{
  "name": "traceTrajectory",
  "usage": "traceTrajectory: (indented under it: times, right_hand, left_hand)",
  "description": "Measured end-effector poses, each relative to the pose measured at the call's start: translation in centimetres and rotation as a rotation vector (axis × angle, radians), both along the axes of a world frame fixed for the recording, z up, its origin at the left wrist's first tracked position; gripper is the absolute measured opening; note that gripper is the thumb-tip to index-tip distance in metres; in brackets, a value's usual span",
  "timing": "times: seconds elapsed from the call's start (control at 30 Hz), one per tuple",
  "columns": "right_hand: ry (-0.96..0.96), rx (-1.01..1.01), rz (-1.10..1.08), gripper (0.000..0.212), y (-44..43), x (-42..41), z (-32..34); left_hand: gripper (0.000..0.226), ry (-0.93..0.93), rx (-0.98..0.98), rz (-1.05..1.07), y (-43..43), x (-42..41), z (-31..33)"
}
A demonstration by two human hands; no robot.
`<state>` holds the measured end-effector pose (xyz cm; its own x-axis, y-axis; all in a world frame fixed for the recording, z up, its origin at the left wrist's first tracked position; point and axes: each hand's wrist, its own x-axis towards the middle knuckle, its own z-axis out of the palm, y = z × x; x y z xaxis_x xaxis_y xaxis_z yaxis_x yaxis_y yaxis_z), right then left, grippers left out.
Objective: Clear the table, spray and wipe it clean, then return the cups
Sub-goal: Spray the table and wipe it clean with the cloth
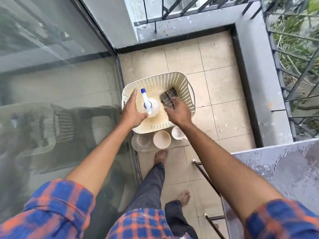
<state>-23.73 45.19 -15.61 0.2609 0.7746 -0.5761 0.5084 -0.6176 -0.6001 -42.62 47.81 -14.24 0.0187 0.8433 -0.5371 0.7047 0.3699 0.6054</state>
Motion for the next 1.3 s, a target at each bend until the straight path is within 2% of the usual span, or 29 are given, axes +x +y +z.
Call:
traceTrajectory:
  times: [0.17, 0.23, 0.33, 0.5, 0.63, 0.73, 0.87, 1.07, 1.13, 1.3]
  right_hand:
    - [-0.146, -0.157, 0.238, 0.074, 3.3, -0.3, -5.7]
    - [-0.216, -0.221, 0.294, 0.084, 4.1, -0.6, -7.9]
    - [-0.341, -0.204, 0.339, 0.09, 4.2, -1.0, -9.9]
    - [-0.486, -0.115, 0.416, 0.078, 4.2, -0.9, -11.5]
    - [-0.467, -0.095, 0.455, 0.064, 5.2, 0.0, -11.4]
    - [-0.302, -0.079, 0.314, 0.054, 6.4, 0.4, -10.2]
    - [0.082, 0.01, 0.04, 0.044, 6.5, 0.3, -5.4]
    - [0.442, 0.226, -0.425, 0.038, 1.5, 3.2, 5.1]
    - [0.508, 0.259, -0.57, 0.037, -1.8, 4.8, 8.2]
    - [0.468, 0.338, -0.864, 0.033, -13.0, 9.9, 13.3]
  left_hand:
    - [0.115, -0.112, 0.045, -0.055, 2.1, 0.3, -2.5]
    - [0.112, -0.17, 0.091, -0.098, 2.6, 0.1, -3.5]
    - [0.103, -0.233, 0.136, -0.166, 2.4, 0.3, -4.5]
    - [0.086, -0.218, 0.289, -0.136, 1.7, 1.4, -5.3]
    - [0.077, -0.252, 0.331, -0.016, 1.4, 2.3, -5.5]
    - [0.069, -0.324, 0.339, 0.09, 1.7, 2.3, -5.2]
    - [0.065, -0.454, 0.354, 0.177, 2.7, 2.5, -1.9]
    - [0.064, -0.611, 0.386, 0.12, 3.4, 2.8, 6.1]
    - [0.058, -0.659, 0.345, 0.092, 2.8, 4.0, 8.4]
    - [0.025, -0.725, 0.187, -0.023, -2.2, 8.8, 12.6]
